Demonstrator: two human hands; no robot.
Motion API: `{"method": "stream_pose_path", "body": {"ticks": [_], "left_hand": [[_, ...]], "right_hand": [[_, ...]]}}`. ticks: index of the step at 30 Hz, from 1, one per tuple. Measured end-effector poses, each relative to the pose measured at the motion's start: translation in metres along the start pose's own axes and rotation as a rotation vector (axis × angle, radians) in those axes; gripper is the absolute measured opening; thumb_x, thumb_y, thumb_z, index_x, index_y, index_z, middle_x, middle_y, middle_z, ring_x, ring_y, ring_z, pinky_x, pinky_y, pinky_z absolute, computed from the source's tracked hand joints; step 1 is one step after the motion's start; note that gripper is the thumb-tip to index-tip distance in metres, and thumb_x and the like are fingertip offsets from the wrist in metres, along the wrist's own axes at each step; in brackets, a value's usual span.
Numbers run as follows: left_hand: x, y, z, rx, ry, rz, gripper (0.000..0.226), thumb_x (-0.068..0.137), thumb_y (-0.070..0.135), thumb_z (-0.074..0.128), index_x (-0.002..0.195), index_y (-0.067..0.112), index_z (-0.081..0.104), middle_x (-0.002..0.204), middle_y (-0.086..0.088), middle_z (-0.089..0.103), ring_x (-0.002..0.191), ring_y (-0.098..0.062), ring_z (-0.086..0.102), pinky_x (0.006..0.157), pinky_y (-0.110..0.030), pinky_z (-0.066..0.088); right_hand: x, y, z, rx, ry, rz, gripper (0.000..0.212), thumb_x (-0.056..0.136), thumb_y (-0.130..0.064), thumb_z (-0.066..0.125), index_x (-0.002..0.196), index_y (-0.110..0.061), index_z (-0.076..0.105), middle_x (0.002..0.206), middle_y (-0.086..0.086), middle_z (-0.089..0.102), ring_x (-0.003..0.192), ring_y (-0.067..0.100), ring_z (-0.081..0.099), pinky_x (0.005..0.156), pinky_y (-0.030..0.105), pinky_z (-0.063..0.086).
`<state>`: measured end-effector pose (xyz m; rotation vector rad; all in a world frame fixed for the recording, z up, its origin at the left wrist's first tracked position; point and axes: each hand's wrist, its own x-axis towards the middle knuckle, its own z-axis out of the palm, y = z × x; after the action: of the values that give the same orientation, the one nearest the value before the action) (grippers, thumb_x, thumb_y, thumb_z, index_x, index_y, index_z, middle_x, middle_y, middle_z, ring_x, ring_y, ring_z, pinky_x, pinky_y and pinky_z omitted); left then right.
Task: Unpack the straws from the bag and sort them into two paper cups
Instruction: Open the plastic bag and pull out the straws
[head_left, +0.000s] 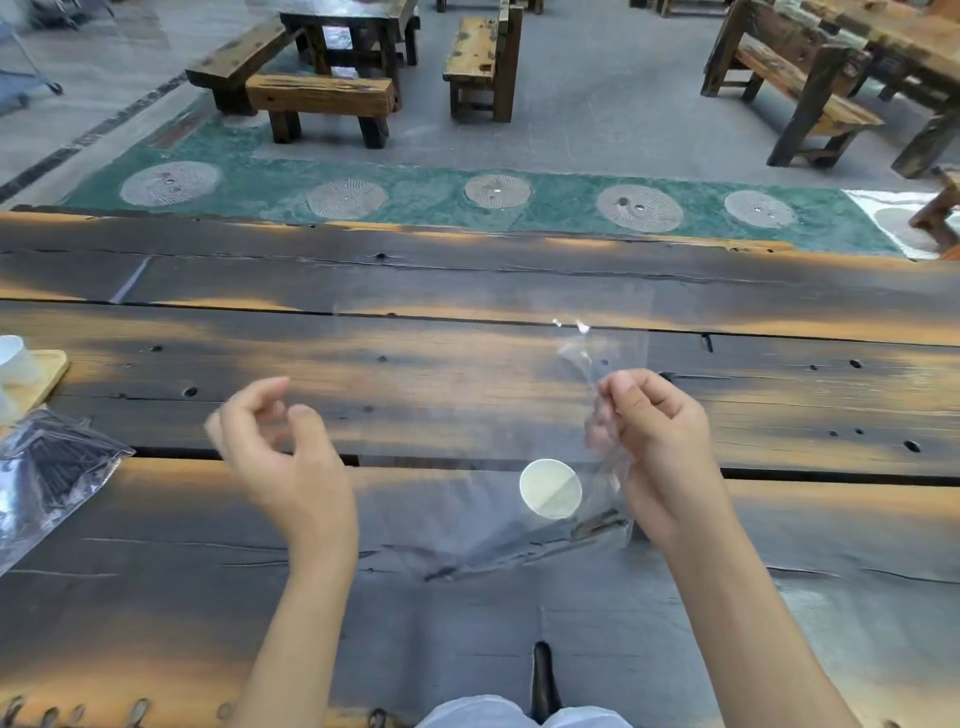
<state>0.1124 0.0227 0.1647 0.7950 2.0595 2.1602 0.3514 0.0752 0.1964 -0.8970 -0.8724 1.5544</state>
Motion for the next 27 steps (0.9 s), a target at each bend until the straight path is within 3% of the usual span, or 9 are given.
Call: {"method": "stream_pose_path", "body": {"ticks": [4, 7, 10, 12, 15, 18, 20, 22, 27], "left_hand": [[-0.047, -0.036, 0.018, -0.044, -0.09, -0.386, 0.025, 0.092, 0.013, 0.058, 0.114, 0.021, 0.048, 0.116, -0.009, 0.05, 0.098, -0.017, 0.05, 0.087, -0.03, 0.043], [-0.09, -0.05, 0.033, -0.072, -0.263, -0.821, 0.039, 0.094, 0.033, 0.063, 0.126, 0.02, 0.045, 0.129, -0.006, 0.051, 0.109, -0.02, 0.053, 0.096, -0.037, 0.044], [-0.112, -0.046, 0.05, -0.4, -0.447, -1.284, 0.05, 0.091, 0.047, 0.061, 0.129, 0.019, 0.046, 0.127, -0.014, 0.057, 0.108, -0.027, 0.061, 0.104, -0.048, 0.045], [-0.115, -0.045, 0.058, -0.672, -0.547, -1.444, 0.054, 0.089, 0.053, 0.057, 0.127, 0.015, 0.05, 0.128, -0.021, 0.06, 0.109, -0.033, 0.063, 0.104, -0.05, 0.045], [-0.106, -0.051, 0.061, -0.868, -0.638, -1.397, 0.041, 0.09, 0.046, 0.059, 0.113, 0.012, 0.064, 0.117, -0.017, 0.066, 0.098, -0.032, 0.066, 0.09, -0.049, 0.052], [-0.093, -0.062, 0.054, -0.92, -0.678, -1.335, 0.023, 0.085, 0.027, 0.065, 0.104, 0.015, 0.069, 0.097, -0.006, 0.076, 0.079, -0.022, 0.073, 0.089, -0.046, 0.054], [-0.081, -0.066, 0.047, -0.947, -0.697, -1.284, 0.032, 0.073, 0.018, 0.079, 0.103, 0.015, 0.069, 0.094, -0.005, 0.077, 0.08, -0.018, 0.075, 0.076, -0.036, 0.06], [-0.071, -0.072, 0.043, -0.926, -0.752, -1.196, 0.045, 0.059, 0.011, 0.091, 0.1, 0.013, 0.071, 0.094, -0.007, 0.077, 0.082, -0.019, 0.074, 0.075, -0.033, 0.061], [-0.045, -0.07, 0.026, -0.832, -0.84, -0.969, 0.023, 0.076, -0.001, 0.07, 0.098, 0.007, 0.069, 0.097, -0.015, 0.075, 0.081, -0.022, 0.073, 0.075, -0.033, 0.06]], "right_hand": [[0.005, -0.011, 0.019, 0.209, -0.01, 0.007, 0.013, 0.086, -0.02, 0.06, 0.079, -0.01, 0.06, 0.062, 0.002, 0.053, 0.056, 0.017, 0.05, 0.062, 0.027, 0.048], [0.007, -0.019, 0.027, 0.325, -0.023, -0.019, 0.014, 0.09, -0.023, 0.056, 0.08, -0.013, 0.059, 0.066, -0.001, 0.053, 0.058, 0.015, 0.053, 0.064, 0.028, 0.052], [0.008, -0.024, 0.029, 0.45, -0.029, -0.042, 0.026, 0.099, -0.022, 0.048, 0.078, -0.016, 0.061, 0.066, -0.002, 0.053, 0.058, 0.014, 0.055, 0.063, 0.029, 0.053], [0.007, -0.026, 0.026, 0.492, -0.005, -0.065, 0.026, 0.101, -0.022, 0.047, 0.079, -0.016, 0.061, 0.066, -0.002, 0.052, 0.059, 0.014, 0.055, 0.065, 0.029, 0.053], [0.003, -0.027, 0.012, 0.442, 0.062, -0.113, 0.014, 0.095, -0.023, 0.053, 0.085, -0.016, 0.06, 0.07, -0.002, 0.055, 0.064, 0.014, 0.057, 0.071, 0.029, 0.053], [0.0, -0.024, -0.013, 0.286, 0.147, -0.179, 0.004, 0.09, -0.017, 0.059, 0.087, -0.016, 0.06, 0.074, 0.0, 0.057, 0.067, 0.016, 0.055, 0.072, 0.03, 0.049], [-0.002, -0.021, -0.029, 0.196, 0.18, -0.205, 0.008, 0.09, -0.009, 0.059, 0.09, -0.015, 0.063, 0.077, 0.004, 0.055, 0.067, 0.017, 0.052, 0.072, 0.031, 0.046], [-0.004, -0.019, -0.043, 0.12, 0.185, -0.214, 0.016, 0.09, -0.002, 0.057, 0.094, -0.015, 0.064, 0.075, 0.005, 0.051, 0.064, 0.017, 0.051, 0.069, 0.029, 0.048], [-0.011, -0.018, -0.064, -0.001, 0.207, -0.207, 0.017, 0.083, 0.006, 0.059, 0.089, -0.009, 0.067, 0.073, 0.005, 0.06, 0.061, 0.019, 0.051, 0.063, 0.029, 0.042]]}}
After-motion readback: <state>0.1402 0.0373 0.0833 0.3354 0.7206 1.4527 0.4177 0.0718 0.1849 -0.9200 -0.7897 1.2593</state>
